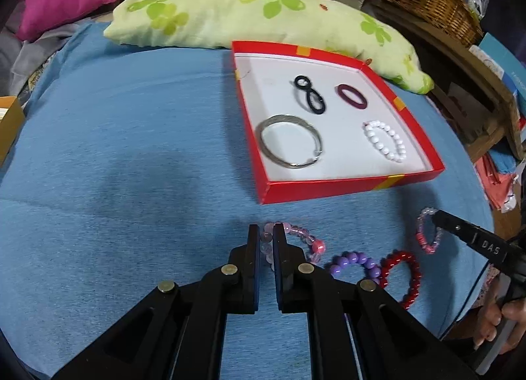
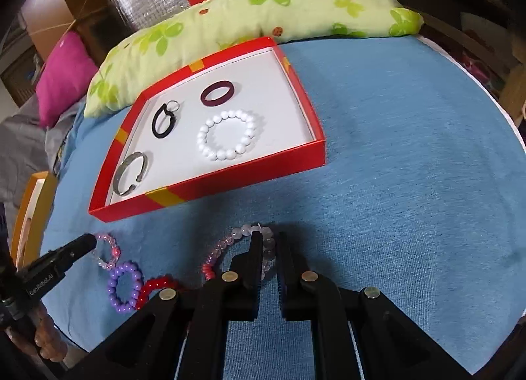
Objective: Organize jewelry
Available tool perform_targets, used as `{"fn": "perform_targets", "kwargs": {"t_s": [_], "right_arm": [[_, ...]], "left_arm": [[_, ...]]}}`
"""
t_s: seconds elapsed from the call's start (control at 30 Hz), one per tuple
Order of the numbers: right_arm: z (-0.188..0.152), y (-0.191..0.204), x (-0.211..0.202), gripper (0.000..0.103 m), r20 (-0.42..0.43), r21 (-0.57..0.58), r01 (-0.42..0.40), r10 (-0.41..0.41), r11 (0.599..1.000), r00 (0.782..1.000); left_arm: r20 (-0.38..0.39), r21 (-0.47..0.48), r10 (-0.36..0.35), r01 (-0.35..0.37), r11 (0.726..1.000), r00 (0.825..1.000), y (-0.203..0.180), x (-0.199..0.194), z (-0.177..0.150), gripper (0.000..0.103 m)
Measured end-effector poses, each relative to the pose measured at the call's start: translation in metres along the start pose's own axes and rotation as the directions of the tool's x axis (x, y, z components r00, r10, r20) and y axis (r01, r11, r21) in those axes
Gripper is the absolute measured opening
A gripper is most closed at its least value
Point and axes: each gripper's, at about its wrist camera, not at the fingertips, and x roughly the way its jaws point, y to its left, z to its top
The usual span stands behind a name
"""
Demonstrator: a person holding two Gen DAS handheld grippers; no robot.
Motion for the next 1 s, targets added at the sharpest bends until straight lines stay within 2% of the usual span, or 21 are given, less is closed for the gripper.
{"fn": "perform_targets", "kwargs": {"t_s": [0.13, 0.17, 0.2, 0.23, 0.53, 0.67, 0.73, 0.83, 1.0], "right_arm": [[-0.001, 0.001, 0.004, 0.009, -0.026, -0.001, -0.002, 0.002, 1.000, 1.000], [-0.002, 0.002, 0.004, 0.009, -0.026, -0.005, -0.004, 0.003, 1.000, 1.000], [-0.002, 0.002, 0.004, 0.009, -0.029, -0.005, -0.008, 0.008, 1.000, 1.000], [-0.002, 0.002, 0.004, 0.009, -0.032, -0.001, -0.011, 0.011, 1.000, 0.999], [-0.003, 0.003, 0.007, 0.009, -0.038, 0.003, -0.005, 0.005, 1.000, 0.999], [-0.003, 0.005, 0.008, 0.009, -0.037, -0.007, -0.013, 0.013, 1.000, 0.999], [-0.003, 0.007, 0.007, 0.009, -0.036, -0.014, -0.032, 0.032, 0.999, 0.999], [-0.004, 0.012, 0.000, 0.009, -0.005, -0.040, -0.040, 0.040, 0.998, 0.999], [0.000, 0.015, -0.023, 0.009, 0.081, -0.051, -0.100, 0.104, 0.994, 0.991]], "left_arm": [[-0.025, 0.002, 0.043, -0.043, 0.999, 0.999, 0.003, 0.006, -0.002, 0.009], [-0.032, 0.003, 0.050, -0.050, 0.999, 0.998, 0.003, 0.007, -0.003, 0.015], [-0.037, 0.002, 0.057, -0.057, 0.998, 0.998, 0.004, 0.008, -0.004, 0.026], [-0.038, 0.002, 0.058, -0.058, 0.998, 0.998, 0.004, 0.007, -0.005, 0.030], [-0.054, 0.047, 0.058, -0.055, 0.997, 0.997, -0.004, 0.007, -0.012, 0.032], [-0.054, 0.071, 0.056, -0.052, 0.996, 0.997, -0.008, 0.007, -0.014, 0.030], [-0.056, 0.065, 0.048, -0.045, 0.997, 0.997, -0.007, 0.007, -0.013, 0.015], [-0.045, 0.043, 0.038, -0.036, 0.998, 0.998, -0.005, 0.003, -0.012, 0.008], [0.033, 0.031, 0.019, -0.020, 0.999, 0.999, -0.005, -0.017, -0.007, 0.008]]}}
